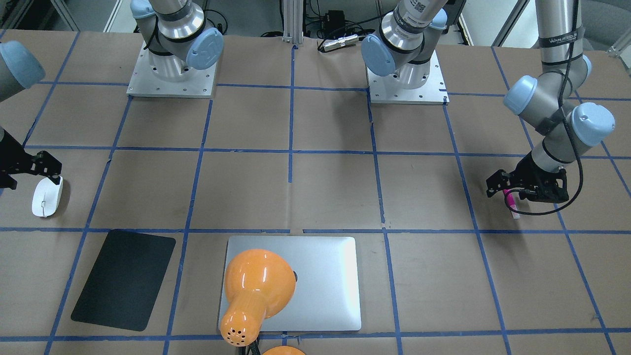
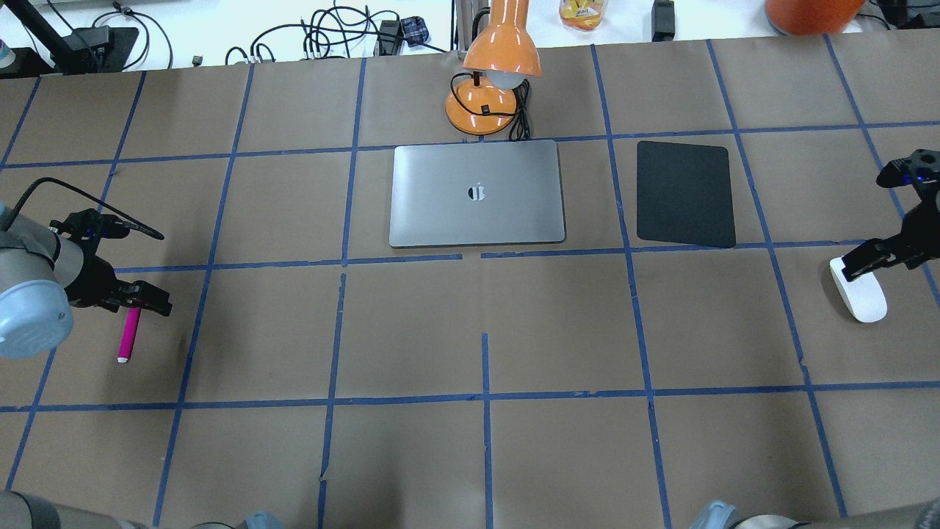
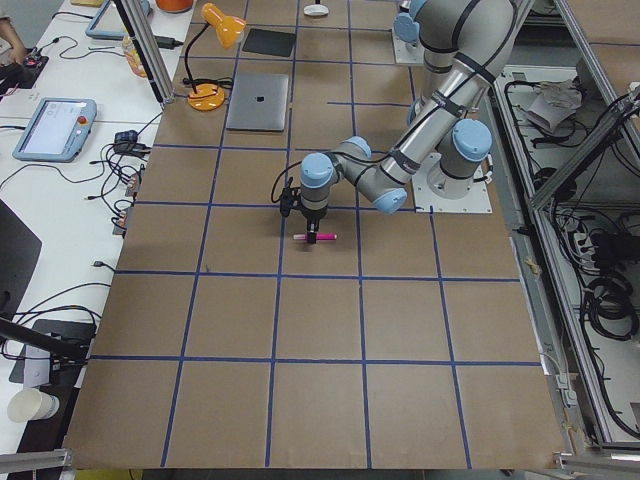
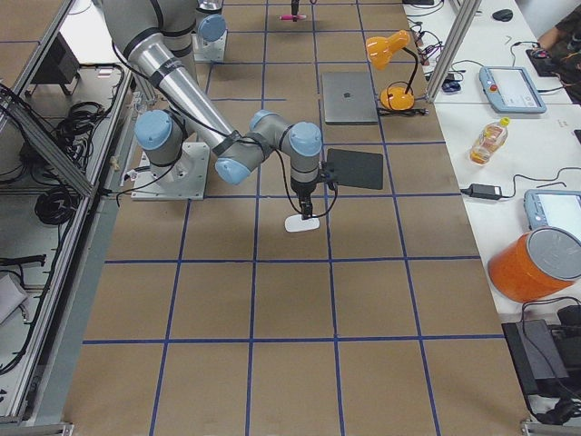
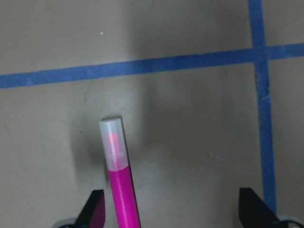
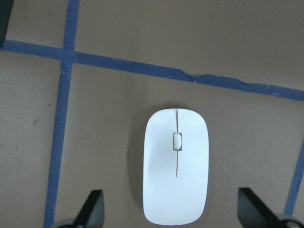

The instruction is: Place pen and mouse around notebook

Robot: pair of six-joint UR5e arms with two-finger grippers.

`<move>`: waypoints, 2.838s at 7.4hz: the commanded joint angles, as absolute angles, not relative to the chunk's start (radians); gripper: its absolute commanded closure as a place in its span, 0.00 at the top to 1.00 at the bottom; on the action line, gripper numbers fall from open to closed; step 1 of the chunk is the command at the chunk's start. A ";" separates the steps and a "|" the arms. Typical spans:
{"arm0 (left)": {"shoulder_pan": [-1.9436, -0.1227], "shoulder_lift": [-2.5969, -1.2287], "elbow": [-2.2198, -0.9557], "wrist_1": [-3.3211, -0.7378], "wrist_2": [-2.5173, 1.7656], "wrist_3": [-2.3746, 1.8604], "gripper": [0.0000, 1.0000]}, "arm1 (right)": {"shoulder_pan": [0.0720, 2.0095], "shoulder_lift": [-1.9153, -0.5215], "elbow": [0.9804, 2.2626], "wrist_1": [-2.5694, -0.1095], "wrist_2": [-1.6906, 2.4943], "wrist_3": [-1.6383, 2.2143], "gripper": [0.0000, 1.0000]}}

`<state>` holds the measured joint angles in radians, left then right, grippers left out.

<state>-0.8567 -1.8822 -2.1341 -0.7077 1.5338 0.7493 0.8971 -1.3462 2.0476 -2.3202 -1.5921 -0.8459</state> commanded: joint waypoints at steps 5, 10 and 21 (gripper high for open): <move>-0.836 -1.905 -2.132 -0.680 1.529 0.719 0.00 | 0.896 -1.215 2.048 -2.446 -1.585 -0.847 1.00; -0.892 -1.850 -2.140 -0.735 1.523 0.619 0.00 | 0.873 -1.212 2.052 -2.438 -1.591 -0.839 0.94; -1.639 -1.833 -2.111 -0.766 1.519 -0.922 0.00 | 0.879 -1.274 2.043 -2.399 -1.589 -0.815 0.41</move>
